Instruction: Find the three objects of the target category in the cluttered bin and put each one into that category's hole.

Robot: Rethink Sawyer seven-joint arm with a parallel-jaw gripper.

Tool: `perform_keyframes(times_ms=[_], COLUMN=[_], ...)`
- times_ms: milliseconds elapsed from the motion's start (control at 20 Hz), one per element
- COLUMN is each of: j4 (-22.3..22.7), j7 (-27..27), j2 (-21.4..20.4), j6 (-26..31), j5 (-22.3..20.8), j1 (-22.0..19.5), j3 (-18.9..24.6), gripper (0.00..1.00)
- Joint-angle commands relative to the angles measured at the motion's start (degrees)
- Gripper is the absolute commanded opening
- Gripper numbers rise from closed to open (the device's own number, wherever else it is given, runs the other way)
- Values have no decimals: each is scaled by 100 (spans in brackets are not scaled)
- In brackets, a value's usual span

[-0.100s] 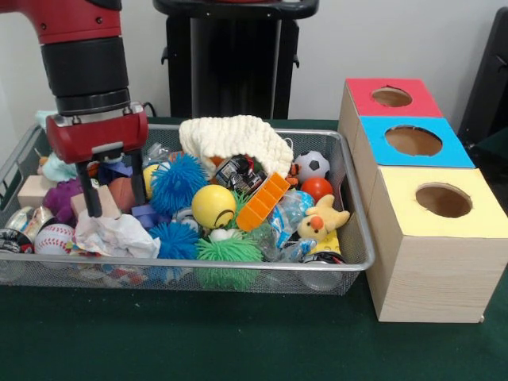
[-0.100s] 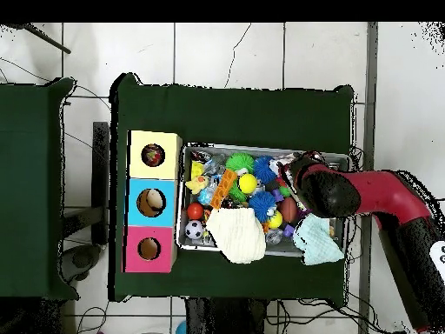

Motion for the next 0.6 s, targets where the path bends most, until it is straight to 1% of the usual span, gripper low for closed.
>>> perform_keyframes(times_ms=[50,600], j4=[431,315], j7=[-546,-708], j2=[-86,243], j6=[-227,-411], j5=[-436,-631], j1=[107,-4], j3=[-188,-173], gripper=[100,100])
